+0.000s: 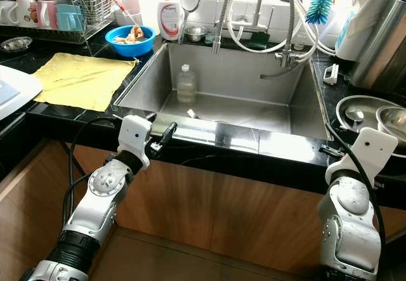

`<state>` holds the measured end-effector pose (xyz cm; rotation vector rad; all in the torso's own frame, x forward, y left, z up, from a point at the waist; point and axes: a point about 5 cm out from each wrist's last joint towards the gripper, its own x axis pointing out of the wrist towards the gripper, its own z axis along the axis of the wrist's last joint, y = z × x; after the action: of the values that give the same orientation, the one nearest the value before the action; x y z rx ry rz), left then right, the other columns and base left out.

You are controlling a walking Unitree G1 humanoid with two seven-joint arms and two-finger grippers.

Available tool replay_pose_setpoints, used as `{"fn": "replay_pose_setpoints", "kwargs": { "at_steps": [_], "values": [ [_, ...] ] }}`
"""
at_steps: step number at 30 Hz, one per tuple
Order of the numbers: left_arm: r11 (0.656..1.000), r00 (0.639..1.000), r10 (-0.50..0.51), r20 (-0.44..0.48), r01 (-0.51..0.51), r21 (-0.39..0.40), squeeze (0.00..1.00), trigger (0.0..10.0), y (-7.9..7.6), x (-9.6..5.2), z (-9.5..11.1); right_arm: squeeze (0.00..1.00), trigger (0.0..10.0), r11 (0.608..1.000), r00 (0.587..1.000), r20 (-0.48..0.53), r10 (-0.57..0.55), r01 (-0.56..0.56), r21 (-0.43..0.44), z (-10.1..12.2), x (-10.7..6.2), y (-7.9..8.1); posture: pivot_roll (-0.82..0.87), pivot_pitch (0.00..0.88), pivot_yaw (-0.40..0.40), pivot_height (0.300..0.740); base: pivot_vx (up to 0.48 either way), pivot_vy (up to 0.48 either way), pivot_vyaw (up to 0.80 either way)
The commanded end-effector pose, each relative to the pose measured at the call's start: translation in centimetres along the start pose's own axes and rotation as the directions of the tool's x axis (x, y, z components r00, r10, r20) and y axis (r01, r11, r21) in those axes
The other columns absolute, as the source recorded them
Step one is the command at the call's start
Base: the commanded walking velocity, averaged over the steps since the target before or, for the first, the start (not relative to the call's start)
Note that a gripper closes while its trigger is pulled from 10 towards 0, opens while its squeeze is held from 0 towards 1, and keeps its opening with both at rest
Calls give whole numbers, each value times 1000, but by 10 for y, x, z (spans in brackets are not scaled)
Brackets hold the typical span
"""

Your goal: Kitchen organization

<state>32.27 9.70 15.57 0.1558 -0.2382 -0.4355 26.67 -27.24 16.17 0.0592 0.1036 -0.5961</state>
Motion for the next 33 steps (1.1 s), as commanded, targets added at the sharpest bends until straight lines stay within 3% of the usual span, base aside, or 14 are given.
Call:
{"fn": "replay_pose_setpoints", "kwargs": {
  "at_steps": [1,14,15,16,17,23,25,27,33],
  "values": [
    [1000,1000,-10,-7,10,12,0,10000,-1,-2,0,0,2235,1000,1000,5,-1,1,6,2,2,0,7,0,-7,740,0,0,0],
    [1000,1000,-6,-4,6,15,0,10000,-1,-1,0,0,3137,998,994,104,23,-28,54,21,1,7,9,0,-10,740,0,0,0],
    [1000,1000,-6,-4,6,15,0,10000,-1,-1,0,0,4510,998,993,113,29,-35,55,22,1,9,9,0,-11,740,0,0,0],
    [1000,1000,-5,-4,6,14,0,10000,-1,-1,0,0,8980,998,993,114,31,-38,53,22,1,9,10,0,-12,740,0,0,0],
    [1000,1000,-5,-4,5,14,0,10000,-1,-1,0,0,10000,998,993,115,33,-39,52,22,1,9,10,0,-12,740,0,0,0],
    [1000,1000,-3,-4,3,14,0,10000,-1,-1,0,0,10000,997,992,120,40,-47,53,22,1,11,10,0,-13,740,0,0,0],
    [1000,1000,-1,-4,1,13,0,10000,-1,-1,0,0,10000,999,985,167,46,-45,-12,30,1,13,9,0,-14,740,0,0,0],
    [1000,1000,-2,-6,2,11,0,10000,-1,-1,-1,0,10000,995,970,227,91,-81,-54,39,-2,20,7,0,-13,740,0,0,0],
    [1000,1000,-4,-5,4,7,0,10000,-3,-1,-1,0,10000,976,948,236,213,-195,-97,41,-5,40,3,0,-13,740,0,0,0]
  ]
}}
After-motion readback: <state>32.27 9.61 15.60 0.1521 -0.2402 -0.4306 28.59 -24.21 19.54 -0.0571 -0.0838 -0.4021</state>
